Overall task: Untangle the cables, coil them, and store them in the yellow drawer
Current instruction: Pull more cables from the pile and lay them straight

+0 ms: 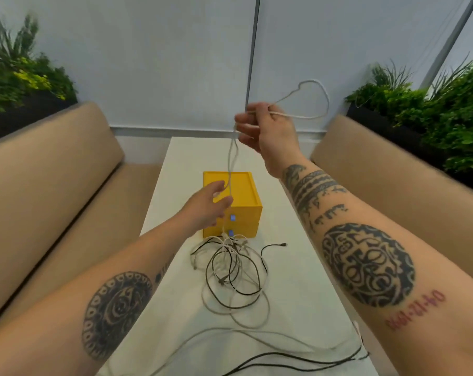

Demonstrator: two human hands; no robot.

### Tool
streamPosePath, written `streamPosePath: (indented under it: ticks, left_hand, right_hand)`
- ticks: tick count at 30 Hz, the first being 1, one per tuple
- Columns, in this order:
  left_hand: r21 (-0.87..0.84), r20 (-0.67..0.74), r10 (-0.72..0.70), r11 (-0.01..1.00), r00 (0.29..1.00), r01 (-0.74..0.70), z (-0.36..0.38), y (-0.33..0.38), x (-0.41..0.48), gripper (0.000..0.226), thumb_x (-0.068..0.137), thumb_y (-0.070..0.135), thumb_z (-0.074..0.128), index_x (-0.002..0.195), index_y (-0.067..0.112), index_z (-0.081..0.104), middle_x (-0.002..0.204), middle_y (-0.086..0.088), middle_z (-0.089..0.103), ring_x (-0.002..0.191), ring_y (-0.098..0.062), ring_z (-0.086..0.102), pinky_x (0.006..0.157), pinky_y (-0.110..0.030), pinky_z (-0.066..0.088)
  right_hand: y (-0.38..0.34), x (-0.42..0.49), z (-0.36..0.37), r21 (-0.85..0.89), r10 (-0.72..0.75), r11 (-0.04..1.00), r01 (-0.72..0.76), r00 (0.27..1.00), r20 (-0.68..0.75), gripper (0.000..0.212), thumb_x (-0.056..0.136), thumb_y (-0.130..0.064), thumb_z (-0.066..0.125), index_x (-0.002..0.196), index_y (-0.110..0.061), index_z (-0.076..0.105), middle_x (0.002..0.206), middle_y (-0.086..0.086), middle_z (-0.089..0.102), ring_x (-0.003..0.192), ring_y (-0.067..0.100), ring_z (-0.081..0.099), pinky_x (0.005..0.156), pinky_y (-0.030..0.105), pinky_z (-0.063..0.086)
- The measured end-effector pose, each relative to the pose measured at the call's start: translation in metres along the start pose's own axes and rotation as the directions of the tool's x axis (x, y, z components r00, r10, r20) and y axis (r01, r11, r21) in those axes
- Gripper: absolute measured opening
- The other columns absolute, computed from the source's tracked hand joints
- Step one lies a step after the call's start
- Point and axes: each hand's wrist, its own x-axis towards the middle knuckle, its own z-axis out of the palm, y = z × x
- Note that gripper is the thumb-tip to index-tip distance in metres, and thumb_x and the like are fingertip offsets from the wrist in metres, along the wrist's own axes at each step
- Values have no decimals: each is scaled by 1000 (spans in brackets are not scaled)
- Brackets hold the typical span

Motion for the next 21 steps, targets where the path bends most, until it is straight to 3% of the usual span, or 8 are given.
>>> streamPosePath:
  ticks: [2,4,6,8,11,13,16,21]
  left_hand:
    - [-19,24,-8,1000,1000,9,10,-4,2,57,101,35,55,153,31,34,147,15,42,82,-13,67,62,-28,50]
    - [-4,43,8,1000,999,-8,15,-5,5,53,101,35,55,151,32,38,146,13,46,96,-18,66,70,-30,51]
    - [15,54,27,999,998,-28,18,-7,9,40,101,36,55,141,32,51,135,11,56,105,-20,63,73,-28,50]
    - [80,33,64,995,997,-67,18,-6,11,22,101,32,55,121,30,65,118,9,64,101,-17,61,71,-25,48]
    - [122,-81,90,989,993,-79,12,-3,18,15,99,30,57,100,28,72,95,4,68,93,-21,63,78,-34,53]
    - [-36,-238,76,996,968,-88,4,1,27,15,99,27,59,93,26,73,87,0,68,83,-21,65,80,-44,60]
    - [-342,-425,9,924,905,-170,-11,20,40,21,99,20,58,86,27,72,82,1,68,74,-16,63,79,-44,61]
    - [-412,-450,62,871,891,-269,-31,55,48,17,102,19,56,98,18,72,85,1,65,76,-14,61,76,-27,58]
  right_hand:
    - [-13,1,2,208,-28,978,19,999,40,25,108,-27,39,103,-12,58,90,7,72,85,23,69,78,36,58]
    - [-27,3,0,354,-54,934,37,998,39,25,108,-27,39,105,-11,57,90,8,72,86,25,70,75,33,60]
    - [-37,4,-4,401,-61,915,46,998,24,25,108,-27,38,106,-10,56,90,9,73,86,27,70,75,33,60]
    - [-42,4,-12,435,-60,899,48,998,12,26,109,-26,37,106,-10,56,89,9,73,87,28,71,75,34,61]
    - [-49,4,-29,528,-80,845,81,997,-25,28,109,-26,35,108,-8,56,91,11,73,91,33,70,79,37,61]
    - [-53,2,-40,584,-97,803,121,993,-73,28,109,-27,35,109,-7,55,94,12,72,93,34,70,82,38,60]
    - [-43,0,-54,546,-46,830,113,990,-134,29,109,-29,34,110,-9,54,98,12,70,92,33,72,78,36,62]
    - [21,-14,-76,236,223,957,-167,947,-232,21,106,-25,40,101,-13,57,79,6,63,67,21,67,57,27,54]
